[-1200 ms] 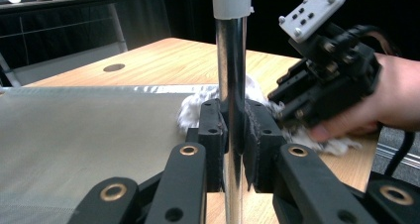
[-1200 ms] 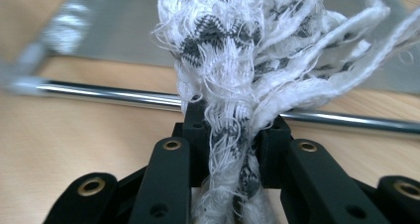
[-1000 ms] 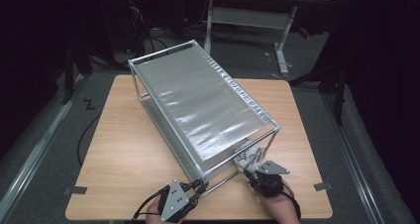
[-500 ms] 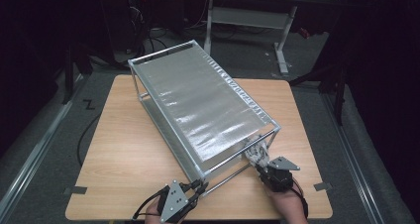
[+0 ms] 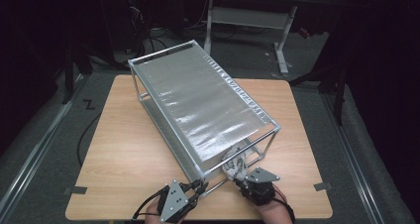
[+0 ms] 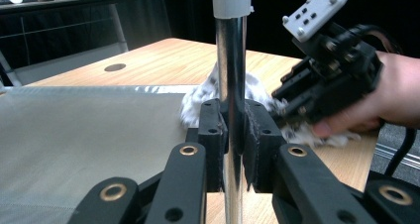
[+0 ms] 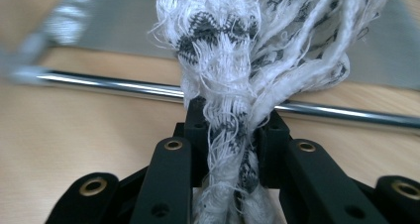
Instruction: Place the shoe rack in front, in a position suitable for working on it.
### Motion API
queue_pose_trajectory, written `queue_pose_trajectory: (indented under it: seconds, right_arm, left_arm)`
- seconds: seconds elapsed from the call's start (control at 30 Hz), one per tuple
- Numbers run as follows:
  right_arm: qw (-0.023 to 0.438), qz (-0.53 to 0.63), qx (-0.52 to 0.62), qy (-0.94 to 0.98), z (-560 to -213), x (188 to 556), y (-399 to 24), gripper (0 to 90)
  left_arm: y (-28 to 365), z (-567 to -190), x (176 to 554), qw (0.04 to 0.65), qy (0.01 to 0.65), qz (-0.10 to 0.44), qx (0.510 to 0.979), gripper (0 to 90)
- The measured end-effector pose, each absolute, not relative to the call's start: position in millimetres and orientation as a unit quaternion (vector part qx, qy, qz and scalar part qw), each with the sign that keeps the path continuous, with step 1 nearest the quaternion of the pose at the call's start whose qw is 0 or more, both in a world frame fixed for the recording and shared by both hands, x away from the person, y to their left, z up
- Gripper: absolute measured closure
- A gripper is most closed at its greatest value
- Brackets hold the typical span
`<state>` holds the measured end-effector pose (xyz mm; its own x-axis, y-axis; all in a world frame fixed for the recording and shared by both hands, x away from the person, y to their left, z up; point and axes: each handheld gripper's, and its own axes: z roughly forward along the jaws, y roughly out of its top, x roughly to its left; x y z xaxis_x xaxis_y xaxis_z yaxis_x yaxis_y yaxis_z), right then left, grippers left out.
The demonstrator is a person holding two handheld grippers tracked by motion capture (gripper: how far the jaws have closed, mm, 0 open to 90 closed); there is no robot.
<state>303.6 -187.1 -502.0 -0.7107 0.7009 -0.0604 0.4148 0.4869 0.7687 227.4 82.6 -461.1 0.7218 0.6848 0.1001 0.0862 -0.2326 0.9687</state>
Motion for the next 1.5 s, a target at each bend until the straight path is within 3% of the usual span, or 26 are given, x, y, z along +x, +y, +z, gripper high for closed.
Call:
queue_pose_trajectory:
  seconds: [0.4,0.67,1.0,1.5]
  right_arm:
    - [0.135,0.397,0.251,0.873,-503.1,271.2,-138.4,73.4]
    - [0.136,0.393,0.233,0.879,-503.9,263.7,-128.7,73.3]
    - [0.152,0.386,0.277,0.867,-503.3,278.5,-147.7,73.5]
    - [0.193,0.380,0.399,0.812,-503.5,328.6,-216.7,73.6]
  left_arm:
    - [82.6,-461.2,227.6,0.563,0.262,0.265,0.738,79.7]
    - [82.6,-461.1,227.5,0.563,0.263,0.264,0.738,79.8]
    - [82.8,-461.1,227.5,0.563,0.263,0.264,0.738,79.9]
    - [84.1,-461.3,228.3,0.564,0.257,0.262,0.739,79.7]
